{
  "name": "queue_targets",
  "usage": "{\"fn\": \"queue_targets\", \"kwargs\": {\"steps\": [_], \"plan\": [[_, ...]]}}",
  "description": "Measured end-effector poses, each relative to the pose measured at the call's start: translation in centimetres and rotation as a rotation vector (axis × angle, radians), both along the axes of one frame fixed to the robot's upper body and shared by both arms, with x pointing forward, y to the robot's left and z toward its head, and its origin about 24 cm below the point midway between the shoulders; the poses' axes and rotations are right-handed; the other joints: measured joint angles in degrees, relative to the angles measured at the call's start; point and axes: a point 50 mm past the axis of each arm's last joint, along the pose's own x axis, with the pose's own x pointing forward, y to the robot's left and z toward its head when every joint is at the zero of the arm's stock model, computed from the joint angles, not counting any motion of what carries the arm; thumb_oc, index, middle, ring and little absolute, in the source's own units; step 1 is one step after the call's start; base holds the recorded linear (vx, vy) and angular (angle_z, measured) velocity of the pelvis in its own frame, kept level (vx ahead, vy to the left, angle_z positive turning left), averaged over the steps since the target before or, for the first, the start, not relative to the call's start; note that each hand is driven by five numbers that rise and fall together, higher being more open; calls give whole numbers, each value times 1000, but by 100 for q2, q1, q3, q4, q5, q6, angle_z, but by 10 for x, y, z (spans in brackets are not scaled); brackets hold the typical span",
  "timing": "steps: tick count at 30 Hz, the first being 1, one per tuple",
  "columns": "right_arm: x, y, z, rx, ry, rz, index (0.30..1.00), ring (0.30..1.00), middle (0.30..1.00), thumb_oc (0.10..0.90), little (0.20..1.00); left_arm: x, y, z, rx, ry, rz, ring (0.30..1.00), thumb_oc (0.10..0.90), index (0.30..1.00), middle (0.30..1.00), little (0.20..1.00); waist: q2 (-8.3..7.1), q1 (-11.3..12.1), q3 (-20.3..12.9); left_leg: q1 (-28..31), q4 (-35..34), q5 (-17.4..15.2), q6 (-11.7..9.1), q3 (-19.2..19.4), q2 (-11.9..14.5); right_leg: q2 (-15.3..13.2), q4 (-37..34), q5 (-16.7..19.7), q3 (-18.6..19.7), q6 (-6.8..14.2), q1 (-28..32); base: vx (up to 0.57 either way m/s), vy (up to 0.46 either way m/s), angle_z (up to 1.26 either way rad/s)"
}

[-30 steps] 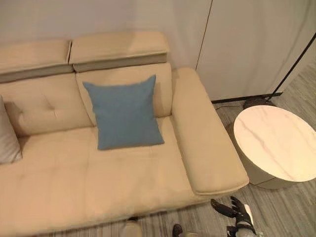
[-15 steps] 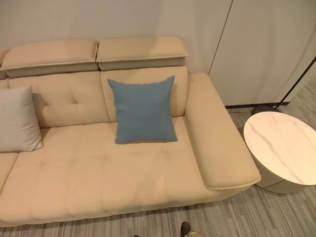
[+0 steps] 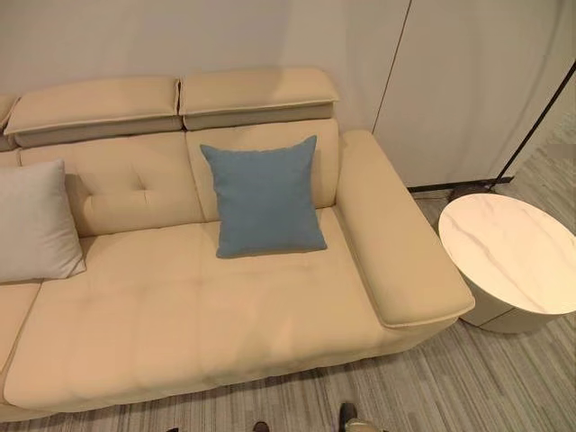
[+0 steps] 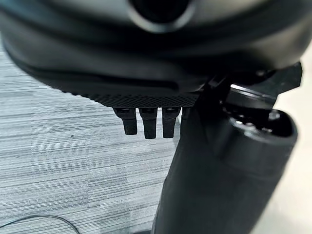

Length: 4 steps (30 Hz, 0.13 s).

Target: Pick up all the scattered cushions and arrange them neatly on the sofa.

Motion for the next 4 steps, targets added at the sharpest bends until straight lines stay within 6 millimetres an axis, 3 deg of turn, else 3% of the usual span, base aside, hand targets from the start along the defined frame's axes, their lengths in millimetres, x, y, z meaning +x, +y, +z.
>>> {"fn": "queue_targets", "kwargs": {"steps": [4], "plan": [[-1,-3,1,-9,18,4,900,900,900,800,900,-2,-7,-2,-21,6,3,900,800,900,900,900,42,6,-72,184,-203,181,-219,12,237,266,-463,245,-21,-148,254,-25,-57,-11]]}}
